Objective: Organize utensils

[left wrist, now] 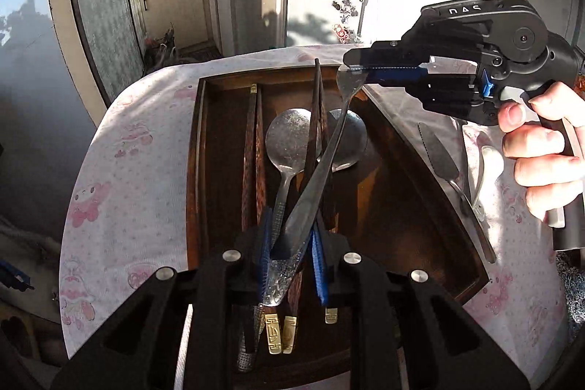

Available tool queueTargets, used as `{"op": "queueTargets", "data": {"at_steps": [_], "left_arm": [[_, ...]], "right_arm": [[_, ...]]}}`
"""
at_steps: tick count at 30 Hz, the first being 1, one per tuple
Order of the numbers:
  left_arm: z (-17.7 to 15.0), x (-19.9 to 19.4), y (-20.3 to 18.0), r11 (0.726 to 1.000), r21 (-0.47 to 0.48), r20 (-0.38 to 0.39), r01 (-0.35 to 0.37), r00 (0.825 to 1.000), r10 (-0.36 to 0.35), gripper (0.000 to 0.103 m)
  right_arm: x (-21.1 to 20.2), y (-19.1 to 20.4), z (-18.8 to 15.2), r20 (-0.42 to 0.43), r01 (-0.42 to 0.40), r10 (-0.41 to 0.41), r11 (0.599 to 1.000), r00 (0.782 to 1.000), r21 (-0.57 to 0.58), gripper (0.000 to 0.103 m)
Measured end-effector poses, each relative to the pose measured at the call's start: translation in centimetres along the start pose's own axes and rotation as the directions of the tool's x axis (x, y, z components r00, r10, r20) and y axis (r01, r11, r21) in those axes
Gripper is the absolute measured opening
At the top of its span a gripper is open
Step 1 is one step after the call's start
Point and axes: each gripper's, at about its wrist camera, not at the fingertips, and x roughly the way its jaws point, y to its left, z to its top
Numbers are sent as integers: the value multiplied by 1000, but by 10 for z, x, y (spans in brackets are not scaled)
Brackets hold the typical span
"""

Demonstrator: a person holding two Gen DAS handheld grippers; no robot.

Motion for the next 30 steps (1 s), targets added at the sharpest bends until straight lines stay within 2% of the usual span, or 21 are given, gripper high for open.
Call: {"op": "queueTargets", "data": {"at_steps": [6,10,13,14,16,17,19,20,23,25,28,30], "left_arm": [[-2,-1,-5,1000,10,6,-5,1000,5,23],[-2,0,-7,1000,17,14,-21,1000,20,23],[-2,0,-8,999,14,19,-31,999,31,22],[-2,0,-7,999,15,21,-31,999,31,22],[-1,-2,-7,1000,14,35,-18,999,18,25],[-1,-5,-8,1000,21,52,-13,999,12,29],[-2,-16,-14,999,33,99,-24,995,20,64],[-2,-23,-18,999,41,127,-25,992,19,69],[-2,-38,-39,996,85,165,4,986,-18,73],[-1,-42,-58,993,114,170,44,983,-63,74],[-1,-42,-91,980,158,156,121,977,-146,75],[-2,-37,-115,967,179,125,179,971,-203,75]], "right_arm": [[8,11,-4,-9,137,-138,986,990,-99,16],[13,18,-8,-4,235,-239,958,971,-163,24],[11,20,-13,-22,255,-266,943,964,-213,42],[8,22,-16,-22,268,-280,935,960,-232,52],[-4,29,-22,-2,296,-309,912,951,-283,58],[-12,32,-24,14,313,-325,898,946,-310,62],[-34,38,-28,63,352,-354,862,933,-365,67],[-47,39,-30,91,377,-372,841,924,-387,71],[-83,34,-29,160,448,-421,795,893,-409,76],[-107,22,-27,191,480,-441,787,877,-388,76],[-135,-3,-24,214,506,-460,798,862,-326,76],[-147,-19,-25,205,496,-453,819,868,-289,76]]}}
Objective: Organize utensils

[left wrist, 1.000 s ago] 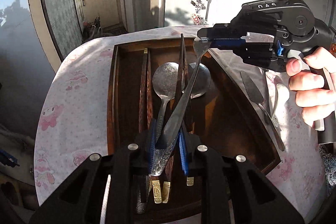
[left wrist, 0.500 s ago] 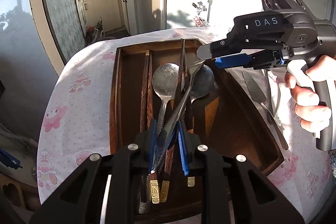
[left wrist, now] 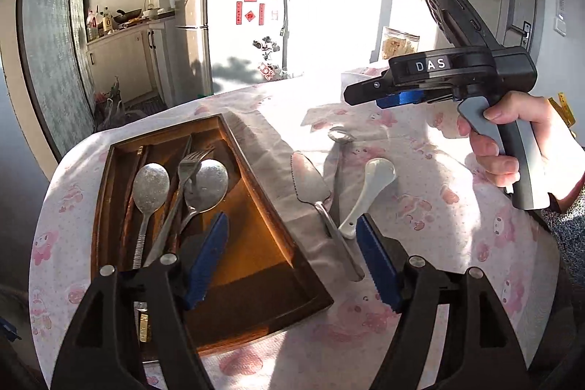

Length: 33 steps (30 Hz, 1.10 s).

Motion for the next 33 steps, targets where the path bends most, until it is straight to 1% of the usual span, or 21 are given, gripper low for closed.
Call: {"op": "queueTargets", "data": {"at_steps": [3,4,6,7,8,9,11,12,14,15,16,17,18,19,22,24,26,28,30,33], "left_arm": [[-2,19,-28,999,33,-48,43,998,-42,75],[-4,26,-36,997,48,-67,60,996,-57,71],[-9,38,-52,993,93,-99,70,993,-61,64],[-11,46,-58,992,117,-119,55,992,-41,61],[-13,52,-60,991,132,-138,26,990,-7,59],[-15,58,-60,991,137,-153,-2,988,23,56],[-14,69,-54,991,126,-191,-33,980,57,56],[-14,72,-52,991,127,-204,-48,976,74,54],[-12,74,-48,989,134,-228,-55,970,85,53],[-11,75,-46,990,132,-240,-53,967,84,52],[-10,77,-46,991,128,-252,-40,965,72,44],[-9,77,-44,992,123,-263,-21,963,53,41],[-9,78,-44,993,116,-269,-15,962,46,28],[-8,78,-44,993,116,-269,-17,962,48,24],[-9,78,-41,994,109,-265,-10,964,39,19],[-8,76,-39,995,98,-249,-30,967,53,14],[-6,72,-36,997,69,-231,-24,972,39,13],[-4,67,-34,999,44,-212,-20,977,29,13],[-1,63,-33,999,26,-192,-20,981,25,13],[4,60,-32,999,14,-175,-30,984,32,12]], "right_arm": [[-2,-18,-12,-1,-11,11,999,1000,34,76],[-4,-22,-16,-1,-18,18,999,1000,39,76],[-4,-27,-21,2,-37,37,998,999,49,76],[-5,-29,-22,5,-48,48,997,999,52,76],[-6,-30,-23,10,-59,59,997,998,53,76],[-6,-30,-24,15,-70,69,996,997,52,76],[-7,-29,-23,24,-85,84,995,996,46,76],[-8,-27,-24,28,-90,89,995,996,42,76],[-7,-24,-24,31,-96,95,995,995,36,76],[-6,-23,-24,30,-100,99,994,995,34,76],[-5,-22,-24,30,-105,104,994,994,35,76],[-4,-22,-24,27,-110,109,993,994,35,76],[-4,-21,-25,25,-113,113,993,993,35,76],[-3,-21,-25,21,-117,116,993,993,34,76],[4,-17,-27,-13,-145,146,988,989,50,76],[10,-14,-28,-35,-172,175,983,984,70,76],[13,-10,-27,-37,-182,186,980,982,75,76],[16,-2,-25,-41,-193,196,979,980,65,73],[23,2,-21,-48,-197,200,978,979,63,67],[37,-1,-15,-60,-208,214,973,975,98,61]]}}
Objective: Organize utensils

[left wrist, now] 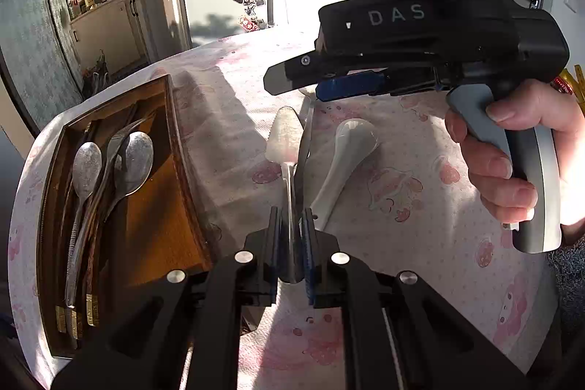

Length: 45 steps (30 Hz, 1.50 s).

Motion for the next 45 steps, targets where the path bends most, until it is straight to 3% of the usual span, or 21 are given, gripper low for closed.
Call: {"op": "queueTargets", "data": {"at_steps": [3,8,12,18,20,22,24,26,29,30,31,32,33,41,44,45], "left_arm": [[5,-1,2,1000,-15,6,-2,1000,2,12],[7,-2,6,999,-29,18,-25,1000,25,12],[12,-5,14,997,-73,47,-28,998,31,12],[25,-13,27,987,-158,89,31,996,-17,12],[27,-17,27,985,-169,101,38,995,-21,0],[27,-19,27,982,-177,100,59,994,-42,0],[24,-16,19,990,-137,80,44,996,-33,0],[18,-8,13,994,-104,51,21,999,-16,0],[12,-3,13,996,-90,31,3,1000,0,1],[11,-3,14,996,-87,28,-4,1000,6,5],[11,-4,15,996,-86,32,-17,999,20,31],[11,-6,16,996,-86,41,-30,999,34,46],[11,-6,17,996,-84,42,-41,998,45,60],[21,28,13,993,-22,-23,-117,993,116,54],[30,38,19,993,-73,-41,-96,995,93,39],[31,44,19,993,-77,-57,-85,995,80,27]], "right_arm": [[14,-6,8,-12,-25,25,999,1000,27,61],[22,-14,16,-21,46,-45,998,999,51,61],[21,-13,12,-50,43,-40,997,998,60,61],[28,-17,12,-73,-28,39,989,997,147,61],[35,-17,11,-83,-20,34,987,996,162,61],[37,-17,11,-73,-4,16,986,997,165,53],[43,-16,10,-90,29,-15,987,996,156,28],[45,-16,10,-97,64,-51,987,994,145,20],[42,-11,12,-105,88,-76,990,992,107,21],[40,-8,13,-99,86,-77,992,992,91,24],[39,-6,14,-94,84,-77,993,993,78,29],[37,-4,15,-89,78,-72,994,993,73,38],[36,-3,16,-85,71,-65,995,994,76,39],[25,-8,20,-29,37,-34,994,999,99,39],[25,-13,19,-35,32,-28,994,999,105,39],[26,-14,19,-35,30,-26,994,999,107,39]]}}
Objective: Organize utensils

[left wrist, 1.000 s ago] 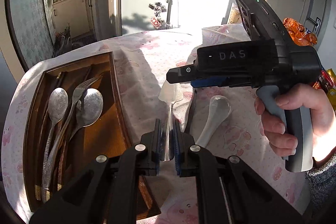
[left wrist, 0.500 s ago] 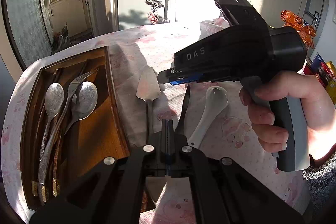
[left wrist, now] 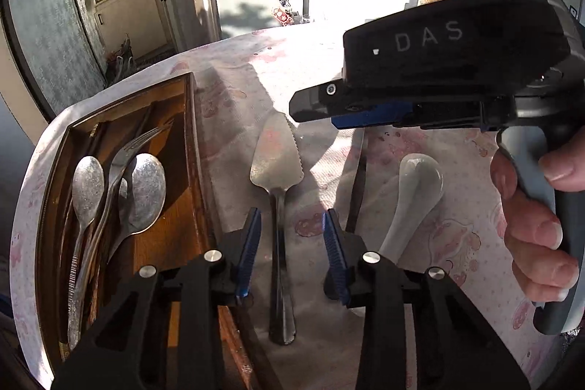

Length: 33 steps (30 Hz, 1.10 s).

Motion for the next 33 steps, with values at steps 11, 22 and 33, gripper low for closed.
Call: {"op": "queueTargets", "data": {"at_steps": [11,22,33], "left_arm": [[5,-6,9,998,-55,60,-9,998,12,1],[2,0,9,998,-49,44,28,999,-26,0],[1,1,-1,997,7,29,-80,996,80,12]], "right_arm": [[17,-6,-2,-49,-36,38,999,998,40,39],[38,-6,8,-60,8,-4,998,998,66,1],[17,-10,0,-36,-53,56,995,998,79,10]]}}
